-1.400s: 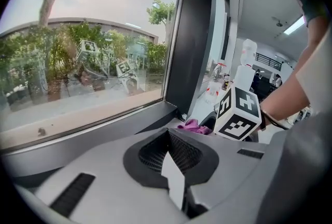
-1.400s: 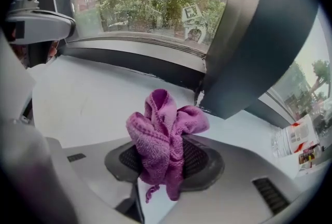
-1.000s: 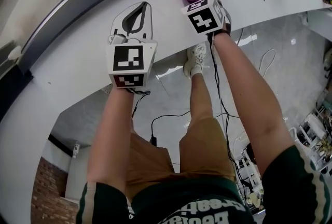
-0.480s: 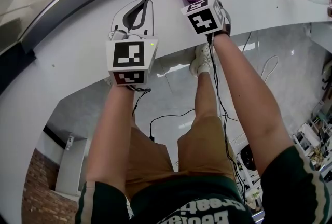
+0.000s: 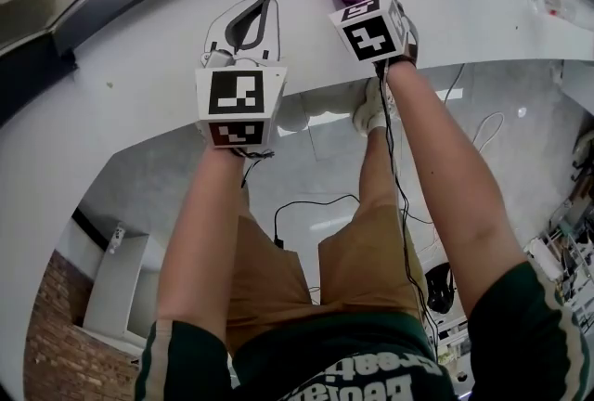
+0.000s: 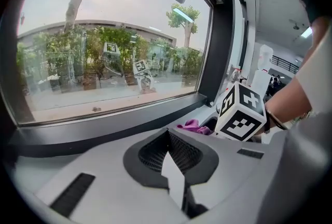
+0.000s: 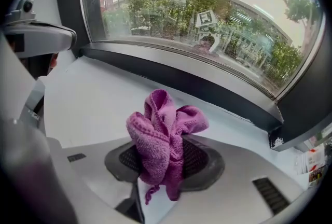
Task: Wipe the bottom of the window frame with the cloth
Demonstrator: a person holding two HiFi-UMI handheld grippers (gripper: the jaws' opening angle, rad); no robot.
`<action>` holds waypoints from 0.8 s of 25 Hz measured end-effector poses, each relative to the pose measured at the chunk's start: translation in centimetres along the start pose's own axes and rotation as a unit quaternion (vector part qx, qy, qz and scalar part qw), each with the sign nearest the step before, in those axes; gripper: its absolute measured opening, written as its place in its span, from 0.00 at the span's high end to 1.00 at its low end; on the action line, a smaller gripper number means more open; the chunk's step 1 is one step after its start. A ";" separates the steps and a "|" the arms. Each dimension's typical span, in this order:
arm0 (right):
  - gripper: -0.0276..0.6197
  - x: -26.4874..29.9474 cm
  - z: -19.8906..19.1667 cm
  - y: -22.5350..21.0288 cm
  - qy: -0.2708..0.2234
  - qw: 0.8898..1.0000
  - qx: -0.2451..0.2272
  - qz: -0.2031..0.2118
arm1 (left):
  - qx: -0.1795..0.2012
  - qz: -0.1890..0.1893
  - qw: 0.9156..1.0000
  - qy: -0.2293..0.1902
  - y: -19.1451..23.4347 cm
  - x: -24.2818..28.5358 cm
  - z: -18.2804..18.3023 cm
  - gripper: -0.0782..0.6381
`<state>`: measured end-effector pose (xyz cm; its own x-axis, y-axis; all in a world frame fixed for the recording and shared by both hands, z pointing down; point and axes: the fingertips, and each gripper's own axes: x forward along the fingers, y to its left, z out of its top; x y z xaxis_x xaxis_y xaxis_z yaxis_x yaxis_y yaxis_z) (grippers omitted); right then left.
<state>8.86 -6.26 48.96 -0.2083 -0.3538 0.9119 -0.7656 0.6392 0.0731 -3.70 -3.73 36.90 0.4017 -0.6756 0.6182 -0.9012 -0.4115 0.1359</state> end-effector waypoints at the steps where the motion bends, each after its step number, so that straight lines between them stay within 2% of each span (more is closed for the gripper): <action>1: 0.70 0.1 0.2 0.6 0.002 1.000 -0.002 0.003 | -0.002 0.002 1.000 0.000 0.5 -0.4 -0.1 0.88; 8: 0.70 0.8 2.1 4.2 0.000 1.000 -0.001 0.015 | -0.005 0.022 1.000 -0.013 3.9 -3.5 -0.3 0.88; 13: 0.70 1.1 3.8 7.5 -0.002 0.999 -0.033 0.022 | -0.012 0.035 0.999 -0.012 6.2 -5.4 -1.5 0.88; 20: 0.70 1.7 6.2 12.3 -0.007 0.998 -0.047 0.037 | -0.022 0.057 0.998 -0.016 10.2 -8.1 -2.8 0.88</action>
<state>-4.72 -3.24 48.95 -0.2716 -0.3115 0.9106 -0.6868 0.7255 0.0433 -16.59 -0.72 35.46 0.2996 -0.7359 0.6072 -0.9476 -0.3035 0.0997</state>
